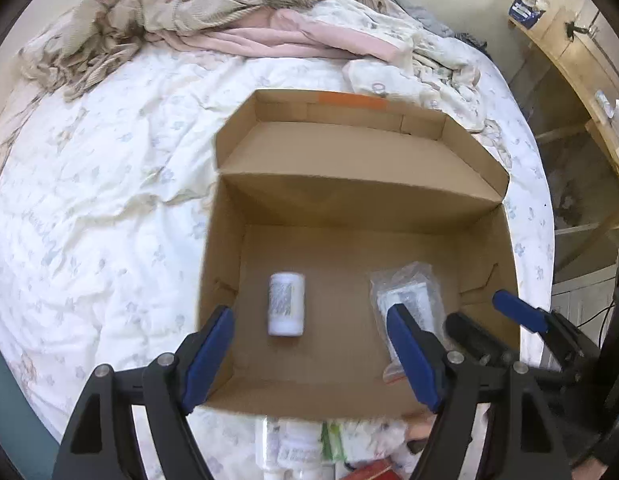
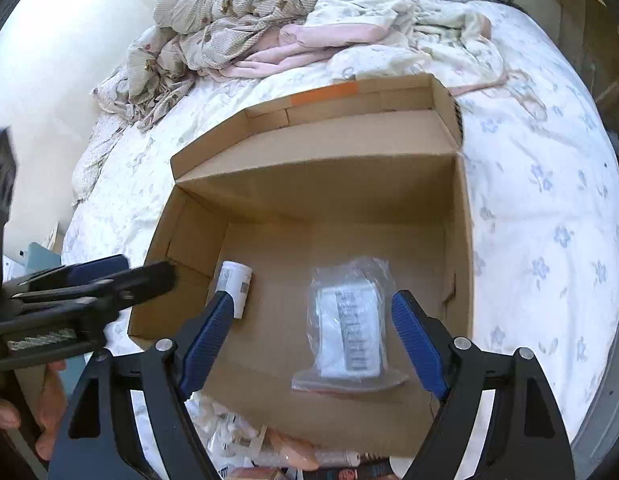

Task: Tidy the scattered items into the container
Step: 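Carry both items into the box and open both tools to release them, then grasp the white pill bottle with the left tool while the right tool grasps the white medicine box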

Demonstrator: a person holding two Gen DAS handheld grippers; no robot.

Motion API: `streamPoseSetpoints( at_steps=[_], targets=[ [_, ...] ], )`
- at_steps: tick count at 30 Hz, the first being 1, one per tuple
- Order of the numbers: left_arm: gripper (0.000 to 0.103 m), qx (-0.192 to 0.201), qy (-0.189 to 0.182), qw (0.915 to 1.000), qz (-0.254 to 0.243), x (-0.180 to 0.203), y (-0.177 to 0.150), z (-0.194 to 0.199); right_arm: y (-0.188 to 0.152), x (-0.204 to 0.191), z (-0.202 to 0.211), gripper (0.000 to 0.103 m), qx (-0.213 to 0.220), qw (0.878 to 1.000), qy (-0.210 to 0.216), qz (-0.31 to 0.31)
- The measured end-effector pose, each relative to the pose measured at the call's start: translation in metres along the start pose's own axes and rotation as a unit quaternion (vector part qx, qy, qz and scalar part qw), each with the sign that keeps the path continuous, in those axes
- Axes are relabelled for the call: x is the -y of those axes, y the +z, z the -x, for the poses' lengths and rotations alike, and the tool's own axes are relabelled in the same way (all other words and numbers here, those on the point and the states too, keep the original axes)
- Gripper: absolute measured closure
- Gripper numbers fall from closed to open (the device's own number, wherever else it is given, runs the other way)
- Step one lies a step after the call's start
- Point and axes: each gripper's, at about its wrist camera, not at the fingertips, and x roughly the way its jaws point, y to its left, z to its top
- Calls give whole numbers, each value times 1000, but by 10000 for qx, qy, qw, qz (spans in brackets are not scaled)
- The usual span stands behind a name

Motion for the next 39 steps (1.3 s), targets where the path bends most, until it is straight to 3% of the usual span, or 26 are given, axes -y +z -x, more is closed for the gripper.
streamPoseSetpoints(
  at_steps=[5, 10, 15, 18, 20, 23, 26, 31, 33, 36, 39],
  targets=[
    [24, 199, 28, 9997, -148, -11, -34, 20, -17, 2, 31, 19, 245, 9997, 3, -12],
    [24, 380, -265, 9987, -190, -33, -80, 28, -49, 17, 78, 19, 451, 9988, 79, -151],
    [24, 77, -614, 9976, 322, -65, -135, -5, -88, 31, 84, 19, 112, 9960, 659, -589],
    [24, 25, -835, 9950, 552, -77, -159, -22, -108, 23, 71, 19, -214, 9951, 822, -501],
    [24, 221, -831, 9947, 560, -80, -169, -24, -116, 13, 60, 23, -334, 9952, 847, -353],
    [24, 259, -839, 9938, 688, -85, -177, -26, -124, 4, 43, 48, -564, 9873, 1387, -523],
    [24, 272, -1089, 9916, 645, -83, -175, -25, -126, -8, 27, 52, -770, 9799, 1708, -688],
    [24, 310, -1161, 9907, 645, -86, -169, -25, -130, -24, 1, 50, -936, 9851, 1124, -901],
    [24, 164, -1211, 9905, 625, -88, -170, -32, -135, -27, -14, 50, -1028, 9798, 1229, -1201],
    [24, 149, -1176, 9921, 414, -80, -171, -34, -136, -36, -25, 50, -936, 9839, 918, -1212],
    [24, 162, -1136, 9933, 166, -72, -172, -32, -129, -39, -32, 50, -685, 9852, 873, -1309]
  ],
)
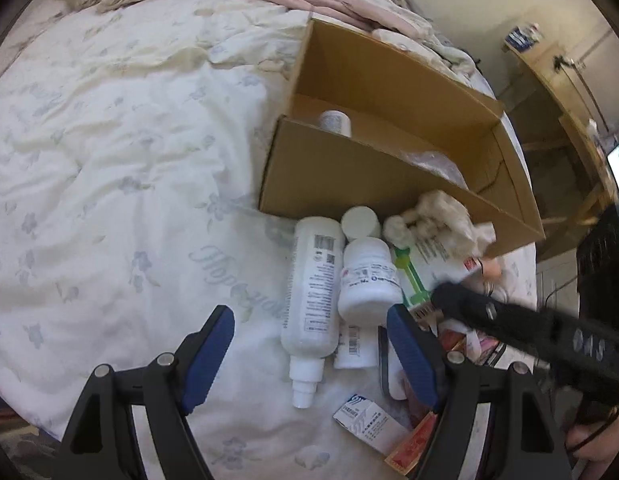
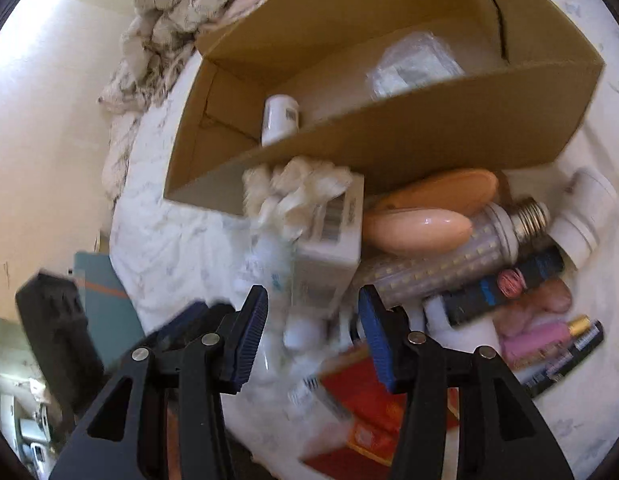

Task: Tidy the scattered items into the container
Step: 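Grasp the white pill bottle with the left tool while the right tool grasps the white medicine box, then lower both held items into the box and open both tools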

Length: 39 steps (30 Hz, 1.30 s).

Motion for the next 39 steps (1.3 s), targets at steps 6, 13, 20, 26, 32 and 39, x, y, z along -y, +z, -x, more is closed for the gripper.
streamPoseSetpoints(
  at_steps=[6, 13, 20, 26, 32, 39],
  targets=[
    [24, 58, -153, 9992, -353, 12, 2, -6, 11, 1, -5, 54, 188, 9994, 23, -284],
    [44, -223, -311, 9984, -422, 17, 4, -24, 8, 8, 2, 73, 283, 9996, 13, -51],
    [63, -78, -556, 9979, -308, 6, 7, -16, 3, 6, 15, 73, 348, 9993, 67, 149],
    [63, -138, -727, 9967, -322, 3, 0, -10, -4, -17, 50, 73, 390, 9908, -544, 1180],
    [63, 195, -879, 9940, -623, 6, -14, 21, -39, -69, 80, 73, 934, 8977, -2398, 3576],
    [63, 338, -892, 9938, -572, 1, -11, 32, -82, -84, 62, 74, 984, 7517, -3671, 5390]
  ],
)
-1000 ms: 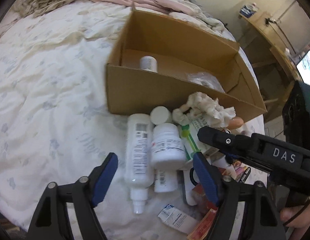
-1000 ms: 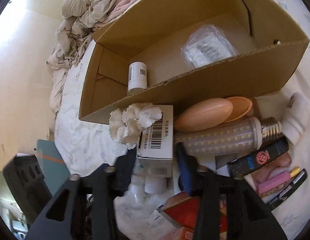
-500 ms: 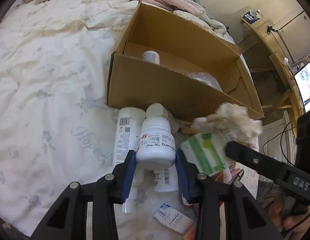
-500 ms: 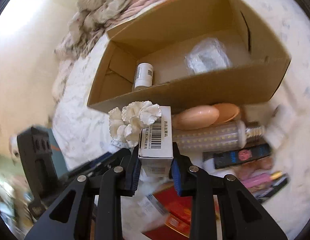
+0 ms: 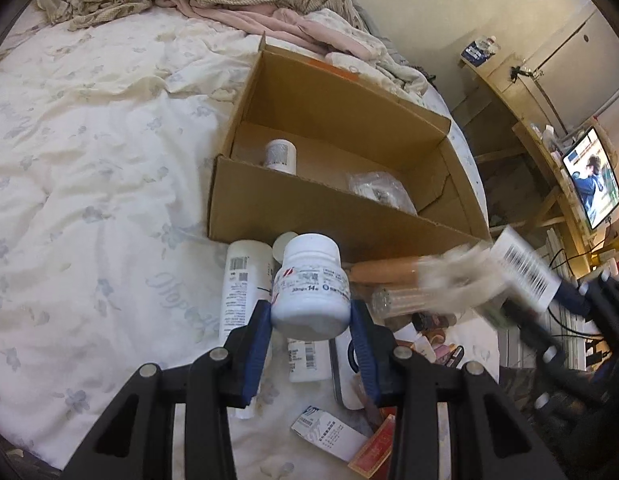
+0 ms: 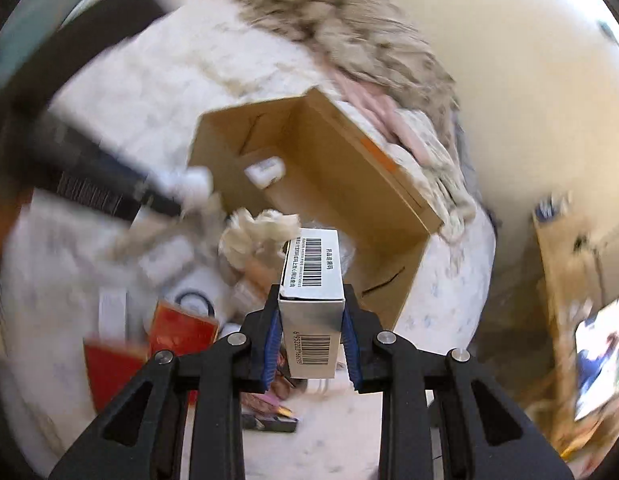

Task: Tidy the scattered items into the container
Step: 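Lower both held items into the box and open both tools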

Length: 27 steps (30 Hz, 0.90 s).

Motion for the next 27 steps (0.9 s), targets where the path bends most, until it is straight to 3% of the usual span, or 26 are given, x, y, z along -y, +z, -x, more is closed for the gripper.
streamPoseSetpoints(
  at_steps=[4, 7, 10, 15, 17, 19, 23, 27],
  targets=[
    [63, 5, -68, 10000, 51, 0, 8, -4, -7, 16, 2, 74, 41, 9978, 325, -575],
    [63, 25, -124, 9999, 24, 2, 10, -3, -10, 38, 1, 74, 78, 9880, 843, -1295],
    [63, 5, -126, 9999, -45, 4, 8, -4, -19, 68, 1, 74, 184, 9610, 1572, -2268],
    [63, 66, -159, 9997, -186, 7, 6, 0, -25, 102, -12, 74, 347, 9282, 2104, -3049],
    [63, 234, -268, 9986, -393, 15, 5, 7, -25, 118, -19, 74, 528, 9060, 2422, -3430],
    [63, 405, -348, 9964, -658, 25, 4, 14, -20, 131, -24, 74, 682, 8946, 2477, -3657],
    [63, 389, -446, 9938, -940, 36, 3, 14, 6, 151, -41, 74, 938, 8990, 2263, -3630],
    [63, 53, -346, 9939, -1048, 39, 12, 3, 22, 167, -73, 74, 975, 8899, 2336, -3795]
  ],
)
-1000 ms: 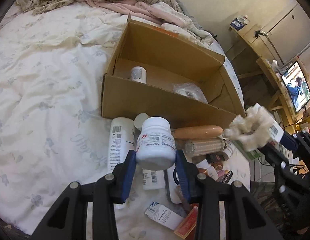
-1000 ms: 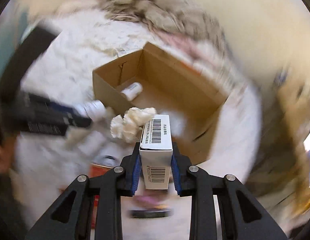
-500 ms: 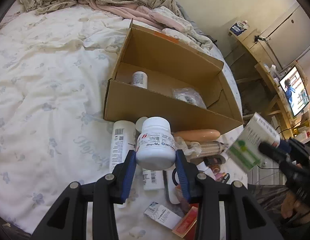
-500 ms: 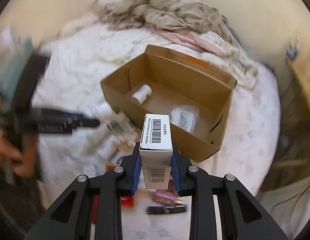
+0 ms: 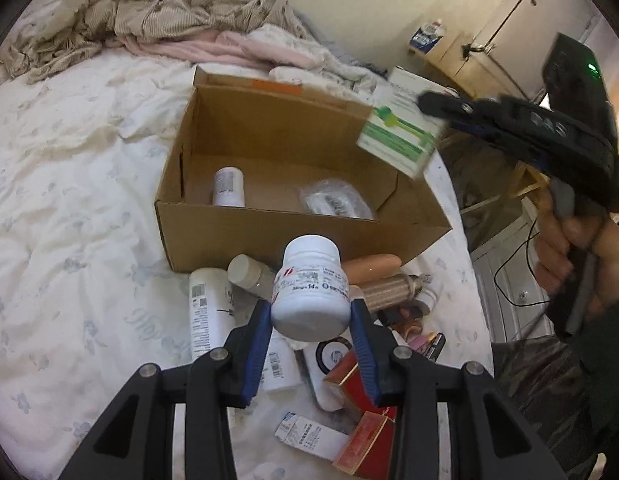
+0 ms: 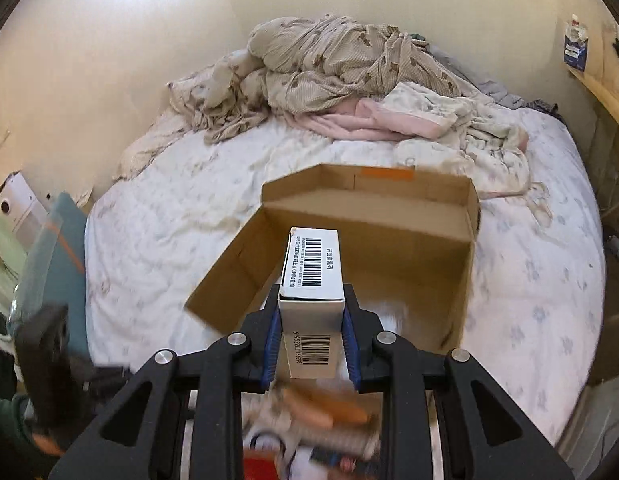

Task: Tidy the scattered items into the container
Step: 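Lower both held items into the box and open both tools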

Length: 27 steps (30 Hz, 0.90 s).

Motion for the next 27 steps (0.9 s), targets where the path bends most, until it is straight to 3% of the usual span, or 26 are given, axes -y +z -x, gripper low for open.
streamPoseSetpoints(
  at_steps=[3, 7, 10, 11, 16, 21, 24, 27],
  targets=[
    [63, 47, 93, 9999, 51, -3, 14, 4, 1, 15, -21, 74, -139, 9992, 164, -338],
    [63, 398, 62, 9991, 136, 1, 46, 17, -4, 26, -41, 74, -398, 9974, 113, -592],
    [63, 520, 420, 9978, 19, 12, 74, 15, -9, 30, -47, 74, -456, 9972, -44, -586],
    [63, 412, 658, 9970, -2, 14, 86, 6, -11, 31, -50, 74, -495, 9971, -56, -579],
    [63, 22, 1096, 9940, 19, 10, 115, -38, -14, 30, -60, 74, -588, 9970, -223, -452],
    [63, -508, 1230, 9905, 353, 7, 120, -83, -14, 39, -75, 73, -760, 9954, -86, -581],
    [63, -464, 1472, 9880, 10, 20, 126, -96, -16, 49, -85, 73, -1009, 9887, 330, -1057],
    [63, -510, 2185, 9734, -455, 27, 125, -110, -17, 50, -92, 73, -1267, 9840, 419, -1181]
  ],
)
